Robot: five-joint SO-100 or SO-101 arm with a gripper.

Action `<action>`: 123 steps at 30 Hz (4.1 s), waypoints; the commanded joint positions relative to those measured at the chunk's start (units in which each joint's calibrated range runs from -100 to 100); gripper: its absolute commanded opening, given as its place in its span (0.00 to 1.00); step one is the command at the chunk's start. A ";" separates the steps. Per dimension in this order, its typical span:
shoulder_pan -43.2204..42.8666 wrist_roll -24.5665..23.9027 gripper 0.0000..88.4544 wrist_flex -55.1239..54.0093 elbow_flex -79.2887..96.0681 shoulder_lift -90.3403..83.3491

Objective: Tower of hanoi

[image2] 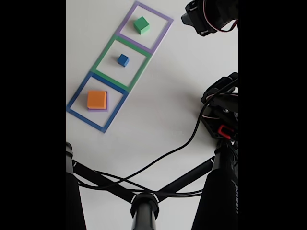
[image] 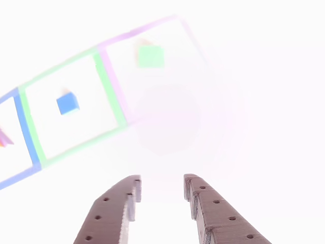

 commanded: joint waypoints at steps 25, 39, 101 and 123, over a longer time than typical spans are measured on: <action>3.79 0.00 0.38 -111.06 70.08 20.87; 0.53 0.00 0.38 -140.53 62.72 51.07; -7.71 0.00 0.05 -31.38 13.08 8.36; -31.87 0.00 0.04 -10.81 -6.01 6.42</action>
